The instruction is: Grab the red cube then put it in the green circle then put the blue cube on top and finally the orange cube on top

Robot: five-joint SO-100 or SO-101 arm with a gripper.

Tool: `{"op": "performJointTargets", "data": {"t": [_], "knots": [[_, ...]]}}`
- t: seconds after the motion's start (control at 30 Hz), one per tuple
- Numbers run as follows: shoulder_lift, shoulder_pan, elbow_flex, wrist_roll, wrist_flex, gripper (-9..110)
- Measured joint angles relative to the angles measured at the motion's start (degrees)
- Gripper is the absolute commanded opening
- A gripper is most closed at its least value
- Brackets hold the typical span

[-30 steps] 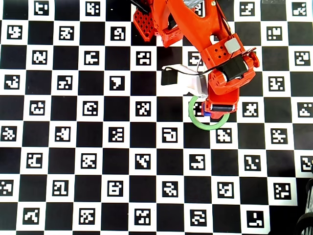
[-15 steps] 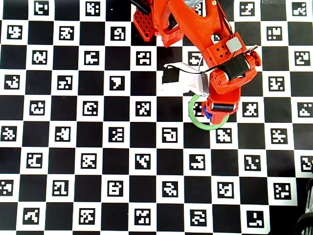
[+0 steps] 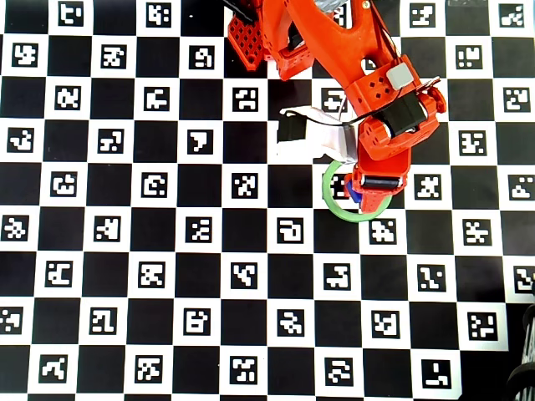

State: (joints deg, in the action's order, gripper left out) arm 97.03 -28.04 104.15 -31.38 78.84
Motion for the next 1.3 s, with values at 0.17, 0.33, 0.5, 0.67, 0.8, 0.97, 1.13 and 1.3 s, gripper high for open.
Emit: {"op": "performJointTargets", "data": {"t": [0.17, 0.33, 0.5, 0.67, 0.8, 0.97, 1.13, 1.3], "knots": [[0.0, 0.0, 0.0, 0.9, 1.3, 31], [0.0, 0.0, -2.4, 0.9, 4.7, 31], [0.0, 0.0, -4.7, 1.3, 6.8, 30], [2.0, 0.1, -7.6, 2.2, 9.2, 27], [5.2, 1.8, -10.2, 4.0, 11.5, 19], [10.2, 7.5, -10.3, 7.3, 12.1, 2], [15.2, 16.3, -6.9, 11.1, 8.7, -6], [23.4, 23.0, 6.7, 18.1, -1.0, -6]]}}
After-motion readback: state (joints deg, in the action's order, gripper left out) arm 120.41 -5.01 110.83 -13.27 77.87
